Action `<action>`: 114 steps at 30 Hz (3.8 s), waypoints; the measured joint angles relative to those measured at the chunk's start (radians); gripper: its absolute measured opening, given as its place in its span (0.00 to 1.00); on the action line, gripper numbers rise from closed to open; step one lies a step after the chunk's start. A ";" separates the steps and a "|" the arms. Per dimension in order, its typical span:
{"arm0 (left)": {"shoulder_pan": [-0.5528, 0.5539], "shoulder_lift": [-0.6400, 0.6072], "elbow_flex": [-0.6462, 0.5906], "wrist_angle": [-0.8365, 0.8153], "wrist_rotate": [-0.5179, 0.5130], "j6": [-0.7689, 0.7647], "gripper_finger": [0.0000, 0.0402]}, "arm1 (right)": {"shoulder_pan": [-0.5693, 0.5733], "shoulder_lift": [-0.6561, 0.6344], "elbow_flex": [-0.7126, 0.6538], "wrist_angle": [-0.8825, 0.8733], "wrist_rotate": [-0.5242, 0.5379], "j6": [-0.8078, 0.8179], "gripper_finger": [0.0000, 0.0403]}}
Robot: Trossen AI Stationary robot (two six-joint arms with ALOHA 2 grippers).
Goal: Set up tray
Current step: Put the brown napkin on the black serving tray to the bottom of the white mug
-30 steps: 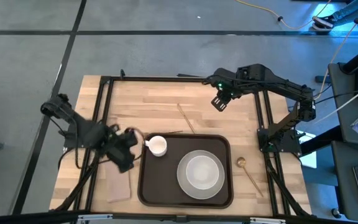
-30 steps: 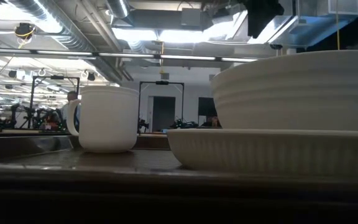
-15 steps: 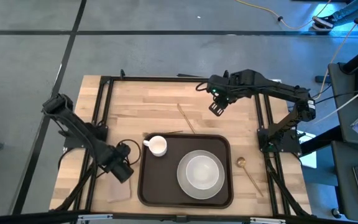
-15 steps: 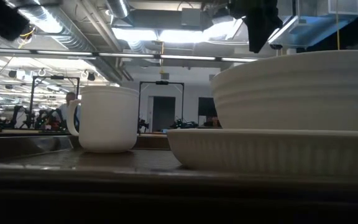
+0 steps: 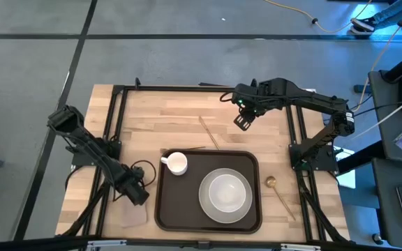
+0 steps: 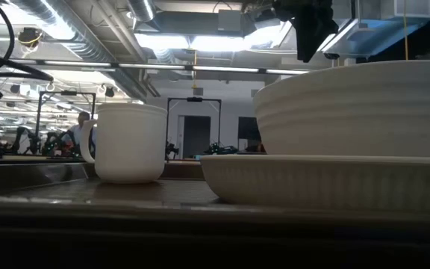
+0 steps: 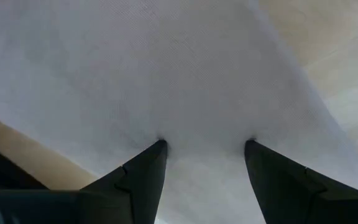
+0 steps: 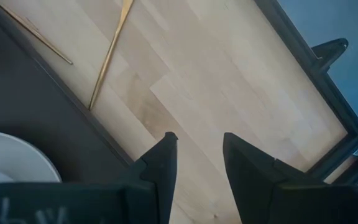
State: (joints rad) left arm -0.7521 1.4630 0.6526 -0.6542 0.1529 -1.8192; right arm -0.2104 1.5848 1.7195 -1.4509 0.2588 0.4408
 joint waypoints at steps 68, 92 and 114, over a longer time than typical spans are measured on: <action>0.087 0.016 0.539 0.161 -0.221 0.737 0.02 | 0.000 0.000 0.001 0.002 -0.001 -0.053 0.33; 0.174 0.289 0.540 0.115 -0.194 0.695 0.02 | 0.006 0.000 0.001 0.001 -0.001 -0.053 0.33; 0.189 0.296 0.540 -0.077 -0.249 0.691 0.02 | 0.010 0.000 0.001 0.003 0.001 -0.053 0.33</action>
State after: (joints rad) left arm -0.5632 1.7588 1.1923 -0.7308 -0.0958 -1.1282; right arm -0.2005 1.5848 1.7203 -1.4479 0.2596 0.3882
